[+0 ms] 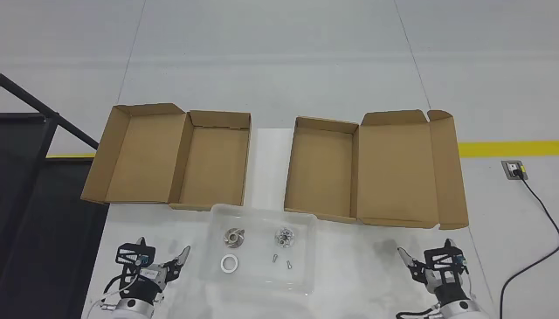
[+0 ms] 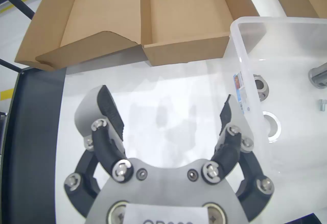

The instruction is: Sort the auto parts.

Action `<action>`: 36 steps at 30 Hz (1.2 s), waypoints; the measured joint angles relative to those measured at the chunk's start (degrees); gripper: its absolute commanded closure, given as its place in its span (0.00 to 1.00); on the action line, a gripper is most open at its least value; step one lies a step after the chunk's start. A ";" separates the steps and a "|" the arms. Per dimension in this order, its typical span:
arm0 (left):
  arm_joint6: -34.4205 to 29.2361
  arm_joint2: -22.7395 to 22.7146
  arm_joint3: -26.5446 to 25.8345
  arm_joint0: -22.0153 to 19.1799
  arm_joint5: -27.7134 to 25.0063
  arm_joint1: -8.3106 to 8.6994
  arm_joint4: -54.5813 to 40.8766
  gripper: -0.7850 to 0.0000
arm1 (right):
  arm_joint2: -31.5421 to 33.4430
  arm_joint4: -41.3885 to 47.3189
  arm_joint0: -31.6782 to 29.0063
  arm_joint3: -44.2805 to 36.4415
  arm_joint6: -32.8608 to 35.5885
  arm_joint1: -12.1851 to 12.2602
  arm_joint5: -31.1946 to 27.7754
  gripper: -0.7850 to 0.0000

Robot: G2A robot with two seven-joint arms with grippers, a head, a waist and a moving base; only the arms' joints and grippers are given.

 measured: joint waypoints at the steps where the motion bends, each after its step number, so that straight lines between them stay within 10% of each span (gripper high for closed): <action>1: 0.00 0.00 0.00 0.00 0.00 0.00 0.00 0.00 | 0.00 0.00 0.00 0.00 0.00 0.00 0.00 0.00; 20: 0.39 0.06 -0.08 0.06 -0.97 -0.02 -0.80 0.00 | 0.00 -0.78 0.23 -0.72 -0.58 0.01 -0.27 0.00; 36: 11.15 -5.63 -1.07 5.16 -0.47 -0.33 -1.52 0.00 | -5.03 -13.43 3.43 -20.21 7.20 0.61 -13.62 0.00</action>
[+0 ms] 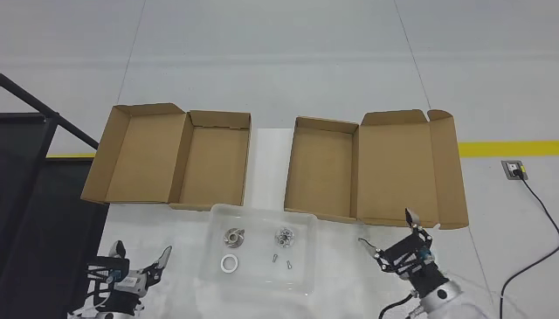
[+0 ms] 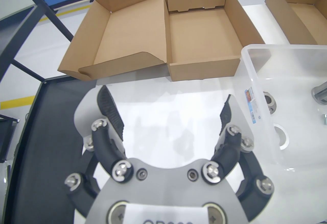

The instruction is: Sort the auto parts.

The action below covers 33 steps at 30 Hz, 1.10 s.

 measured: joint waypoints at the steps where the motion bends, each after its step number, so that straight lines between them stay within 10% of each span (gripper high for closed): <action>1: 0.09 -0.13 0.02 0.10 -0.16 -0.01 -0.08 0.00 | -1.05 -0.72 0.86 -1.14 0.90 -0.02 -0.85 0.00; 14: 0.09 -0.13 0.01 0.10 -0.17 -0.01 -0.08 0.00 | -14.51 1.55 12.22 -0.53 17.97 -0.94 -9.93 0.00; 33: 0.09 -0.13 0.01 0.10 -0.17 -0.01 -0.08 0.00 | -20.98 0.96 18.07 3.19 21.14 -1.87 -11.77 0.00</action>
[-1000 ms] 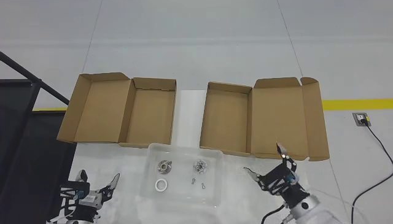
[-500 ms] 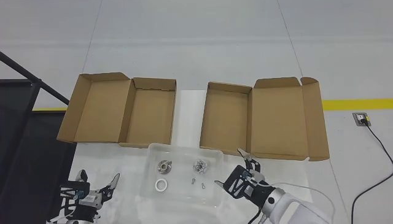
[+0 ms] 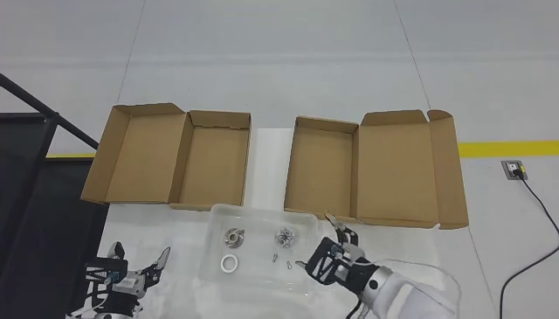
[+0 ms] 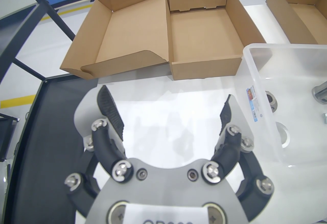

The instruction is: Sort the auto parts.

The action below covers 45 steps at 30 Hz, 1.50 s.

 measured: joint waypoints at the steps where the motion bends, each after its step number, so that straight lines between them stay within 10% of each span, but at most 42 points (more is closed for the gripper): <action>1: 0.00 0.00 0.00 0.00 0.00 0.00 0.00 0.00 | -2.45 0.69 2.74 1.63 1.81 -0.48 -0.44 0.00; 14: 0.00 0.00 0.00 0.00 0.00 0.00 0.00 0.00 | -21.81 6.83 22.59 20.28 18.93 -6.22 1.81 0.00; 45: 0.00 0.00 0.00 0.00 0.00 0.00 0.00 0.00 | -28.09 14.35 34.09 38.82 32.88 -13.59 15.74 0.03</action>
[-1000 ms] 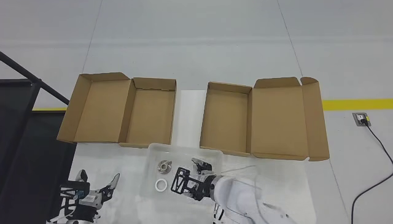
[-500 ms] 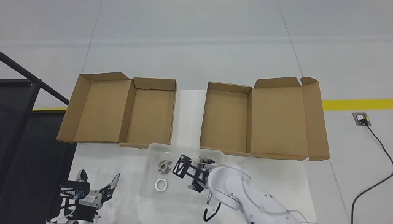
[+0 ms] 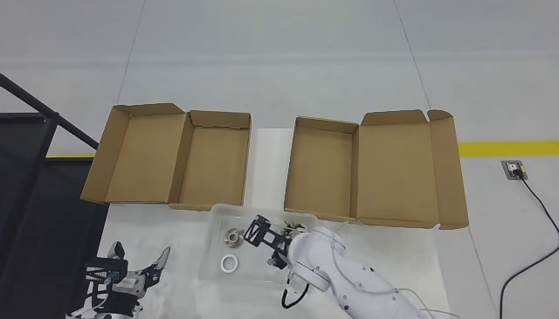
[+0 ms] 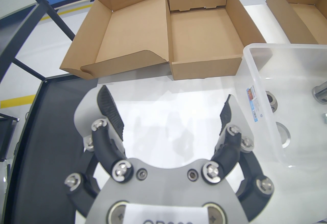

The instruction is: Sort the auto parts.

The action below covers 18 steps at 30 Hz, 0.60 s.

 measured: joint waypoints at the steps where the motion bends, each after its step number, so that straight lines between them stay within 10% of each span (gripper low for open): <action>1: 0.00 0.00 0.00 0.00 0.00 0.00 0.00 0.00 | -0.01 0.03 0.06 0.26 -0.07 -0.12 0.12 0.06; 8: 0.00 0.00 0.00 0.00 0.00 0.00 0.00 0.00 | 0.29 -0.03 0.15 1.92 -0.55 -0.76 -0.05 0.16; 18: 0.00 0.00 0.00 0.00 0.00 0.00 0.00 0.00 | 0.69 -1.85 0.12 3.18 -0.61 -1.50 0.84 0.61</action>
